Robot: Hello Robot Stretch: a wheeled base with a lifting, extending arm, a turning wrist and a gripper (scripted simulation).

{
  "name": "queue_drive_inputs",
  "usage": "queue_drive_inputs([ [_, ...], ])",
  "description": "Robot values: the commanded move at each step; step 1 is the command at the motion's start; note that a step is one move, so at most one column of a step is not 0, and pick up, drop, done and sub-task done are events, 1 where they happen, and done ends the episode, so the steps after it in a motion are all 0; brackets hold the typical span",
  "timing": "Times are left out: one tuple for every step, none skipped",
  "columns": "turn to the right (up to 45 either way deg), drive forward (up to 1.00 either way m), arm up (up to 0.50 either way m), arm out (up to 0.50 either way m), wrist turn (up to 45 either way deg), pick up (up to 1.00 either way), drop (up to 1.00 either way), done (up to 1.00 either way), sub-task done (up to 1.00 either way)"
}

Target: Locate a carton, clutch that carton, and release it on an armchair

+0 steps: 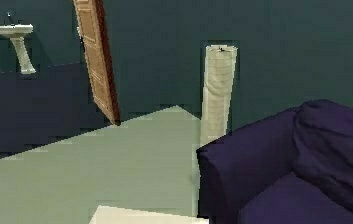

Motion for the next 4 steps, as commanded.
queue_drive_inputs([
  [-21.0,0.0,0.0,0.0,0.0,0.0,0.0,0.0,0.0],
  [0.0,0.0,0.0,0.48,0.0,0.0,0.0,0.0,0.0],
  [0.0,0.0,0.0,0.0,39.0,0.0,0.0,0.0,0.0],
  [0.0,0.0,-0.34,0.0,0.0,0.0,0.0,0.0,0.0],
])
